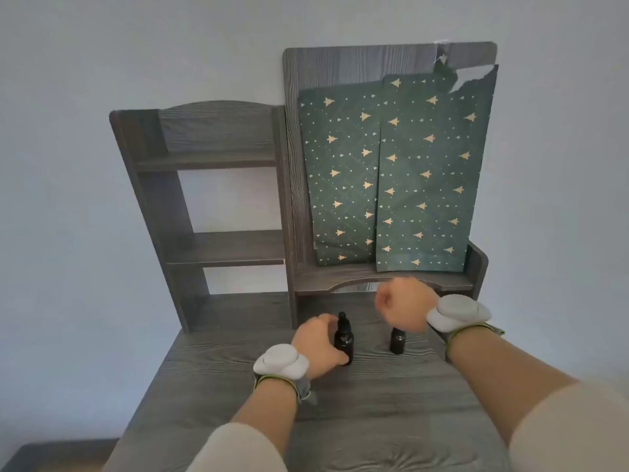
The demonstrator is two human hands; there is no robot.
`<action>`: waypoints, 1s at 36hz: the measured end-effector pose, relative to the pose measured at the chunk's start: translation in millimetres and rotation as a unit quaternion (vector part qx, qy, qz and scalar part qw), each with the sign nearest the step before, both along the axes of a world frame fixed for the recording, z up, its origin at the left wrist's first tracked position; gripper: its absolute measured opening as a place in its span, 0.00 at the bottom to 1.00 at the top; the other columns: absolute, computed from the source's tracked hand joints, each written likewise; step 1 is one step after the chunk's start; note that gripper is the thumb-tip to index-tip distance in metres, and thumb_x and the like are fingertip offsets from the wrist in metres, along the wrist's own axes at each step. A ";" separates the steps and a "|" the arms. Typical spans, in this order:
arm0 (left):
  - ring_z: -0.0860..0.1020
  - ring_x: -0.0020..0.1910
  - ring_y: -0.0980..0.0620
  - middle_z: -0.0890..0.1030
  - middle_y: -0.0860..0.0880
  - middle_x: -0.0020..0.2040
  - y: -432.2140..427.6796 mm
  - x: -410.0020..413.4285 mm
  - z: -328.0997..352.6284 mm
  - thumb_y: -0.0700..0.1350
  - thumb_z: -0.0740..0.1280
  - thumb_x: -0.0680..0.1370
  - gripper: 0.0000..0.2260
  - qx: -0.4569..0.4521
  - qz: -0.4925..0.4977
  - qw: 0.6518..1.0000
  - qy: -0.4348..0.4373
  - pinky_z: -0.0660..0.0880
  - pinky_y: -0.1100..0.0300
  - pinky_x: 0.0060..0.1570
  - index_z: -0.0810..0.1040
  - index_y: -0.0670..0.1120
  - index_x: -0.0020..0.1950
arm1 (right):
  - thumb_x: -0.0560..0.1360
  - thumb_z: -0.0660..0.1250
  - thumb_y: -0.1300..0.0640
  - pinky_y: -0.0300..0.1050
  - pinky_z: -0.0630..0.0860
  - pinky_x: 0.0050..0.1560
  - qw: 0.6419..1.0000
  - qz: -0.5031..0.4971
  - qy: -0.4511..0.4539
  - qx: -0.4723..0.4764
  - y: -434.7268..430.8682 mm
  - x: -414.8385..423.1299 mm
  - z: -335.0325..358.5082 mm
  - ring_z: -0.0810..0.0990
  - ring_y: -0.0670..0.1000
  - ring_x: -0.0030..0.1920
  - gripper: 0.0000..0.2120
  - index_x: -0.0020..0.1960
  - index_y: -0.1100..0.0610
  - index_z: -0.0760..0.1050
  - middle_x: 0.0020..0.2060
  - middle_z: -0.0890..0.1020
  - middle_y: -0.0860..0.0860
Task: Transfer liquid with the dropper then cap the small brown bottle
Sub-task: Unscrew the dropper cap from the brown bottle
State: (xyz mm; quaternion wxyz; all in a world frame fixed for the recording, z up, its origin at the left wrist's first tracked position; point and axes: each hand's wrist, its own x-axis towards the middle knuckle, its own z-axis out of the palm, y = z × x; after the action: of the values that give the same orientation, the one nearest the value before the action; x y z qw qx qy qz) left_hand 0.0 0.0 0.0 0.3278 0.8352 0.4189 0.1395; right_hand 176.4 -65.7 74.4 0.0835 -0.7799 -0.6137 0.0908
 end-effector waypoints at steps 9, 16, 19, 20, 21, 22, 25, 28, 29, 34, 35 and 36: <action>0.79 0.56 0.49 0.82 0.48 0.56 -7.0 -1.5 -19.0 0.46 0.74 0.69 0.22 -0.030 0.022 0.999 -0.037 0.73 0.58 0.59 0.75 0.48 0.62 | 0.73 0.60 0.57 0.50 0.79 0.52 1.000 0.002 0.019 0.005 -6.8 4.1 -11.2 0.81 0.52 0.47 0.10 0.38 0.44 0.74 0.43 0.82 0.46; 0.79 0.53 0.49 0.82 0.47 0.54 -10.2 0.9 -24.8 0.46 0.71 0.72 0.17 -0.007 0.057 0.996 -0.065 0.73 0.60 0.54 0.76 0.47 0.61 | 0.71 0.62 0.64 0.48 0.77 0.57 1.000 -0.014 0.015 -0.021 -8.8 4.7 -17.1 0.80 0.54 0.53 0.15 0.53 0.53 0.79 0.52 0.82 0.50; 0.79 0.53 0.48 0.82 0.47 0.53 -11.2 2.5 -25.8 0.46 0.70 0.73 0.17 0.003 0.063 0.996 -0.068 0.72 0.60 0.54 0.76 0.47 0.61 | 0.70 0.63 0.66 0.46 0.77 0.56 0.999 -0.021 0.016 -0.019 -10.3 4.9 -20.6 0.80 0.53 0.53 0.16 0.53 0.53 0.80 0.53 0.83 0.50; 0.78 0.53 0.48 0.82 0.47 0.53 -11.2 2.9 -26.5 0.46 0.70 0.73 0.18 0.003 0.065 0.995 -0.071 0.72 0.60 0.55 0.76 0.47 0.61 | 0.70 0.63 0.66 0.46 0.78 0.55 0.999 -0.023 0.019 -0.017 -10.7 5.0 -22.4 0.81 0.53 0.53 0.15 0.52 0.52 0.80 0.52 0.83 0.50; 0.78 0.53 0.49 0.82 0.47 0.54 -11.4 3.1 -26.9 0.46 0.70 0.73 0.18 0.002 0.065 0.995 -0.072 0.72 0.60 0.54 0.76 0.47 0.61 | 0.69 0.64 0.65 0.45 0.77 0.54 0.999 -0.024 0.020 -0.017 -11.6 4.4 -23.4 0.81 0.53 0.52 0.15 0.51 0.52 0.80 0.51 0.83 0.50; 0.78 0.53 0.49 0.82 0.47 0.54 -11.6 3.1 -27.5 0.46 0.70 0.73 0.18 0.002 0.066 0.995 -0.072 0.72 0.61 0.54 0.75 0.47 0.62 | 0.69 0.64 0.65 0.44 0.77 0.52 0.999 -0.024 0.022 -0.017 -12.2 3.6 -24.5 0.81 0.53 0.52 0.14 0.50 0.52 0.81 0.51 0.83 0.50; 0.78 0.53 0.49 0.82 0.48 0.54 -10.8 2.8 -28.2 0.46 0.71 0.73 0.18 0.003 0.066 0.995 -0.072 0.72 0.62 0.54 0.75 0.47 0.62 | 0.69 0.68 0.62 0.41 0.74 0.48 0.999 -0.023 0.019 -0.023 -13.7 1.1 -25.4 0.80 0.53 0.51 0.11 0.49 0.52 0.81 0.50 0.83 0.49; 0.79 0.53 0.50 0.82 0.48 0.53 -10.6 2.3 -28.7 0.46 0.71 0.72 0.18 0.005 0.066 0.995 -0.074 0.71 0.62 0.53 0.75 0.47 0.62 | 0.68 0.70 0.59 0.42 0.77 0.48 0.999 -0.016 0.019 -0.036 -14.6 -1.7 -25.6 0.81 0.52 0.50 0.09 0.47 0.52 0.82 0.48 0.83 0.49; 0.78 0.53 0.50 0.82 0.48 0.54 -11.0 2.0 -29.0 0.45 0.71 0.72 0.19 0.003 0.065 0.995 -0.074 0.71 0.63 0.53 0.75 0.47 0.62 | 0.67 0.71 0.58 0.43 0.78 0.49 0.999 -0.014 0.017 -0.038 -15.2 -2.7 -25.3 0.81 0.52 0.50 0.09 0.47 0.52 0.82 0.48 0.84 0.49; 0.78 0.55 0.50 0.81 0.48 0.55 -12.1 -1.6 -30.3 0.41 0.75 0.67 0.26 -0.025 0.066 0.994 -0.081 0.73 0.59 0.59 0.73 0.46 0.64 | 0.66 0.74 0.55 0.42 0.78 0.47 0.999 0.001 0.022 -0.039 -16.2 -6.3 -21.8 0.81 0.50 0.46 0.09 0.46 0.53 0.83 0.46 0.84 0.49; 0.78 0.55 0.50 0.81 0.48 0.55 -12.0 -2.2 -30.5 0.40 0.75 0.66 0.27 -0.029 0.068 0.994 -0.081 0.73 0.59 0.58 0.73 0.46 0.63 | 0.66 0.74 0.53 0.42 0.77 0.47 0.999 0.002 0.025 -0.038 -16.3 -7.0 -20.7 0.80 0.50 0.46 0.09 0.45 0.53 0.83 0.45 0.84 0.49; 0.78 0.55 0.50 0.80 0.48 0.53 -11.8 -2.6 -30.4 0.39 0.75 0.65 0.27 -0.033 0.070 0.994 -0.079 0.74 0.59 0.58 0.73 0.46 0.62 | 0.66 0.75 0.52 0.42 0.77 0.47 0.999 0.002 0.030 -0.036 -16.6 -7.8 -18.9 0.80 0.50 0.45 0.09 0.45 0.53 0.83 0.42 0.83 0.48</action>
State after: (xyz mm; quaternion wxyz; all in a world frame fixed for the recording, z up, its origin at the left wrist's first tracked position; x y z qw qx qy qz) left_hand -2.6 -11.8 -30.4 0.3764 0.7792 0.4532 0.2139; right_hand 168.6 -82.3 55.4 0.0736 -0.7779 -0.6088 0.1369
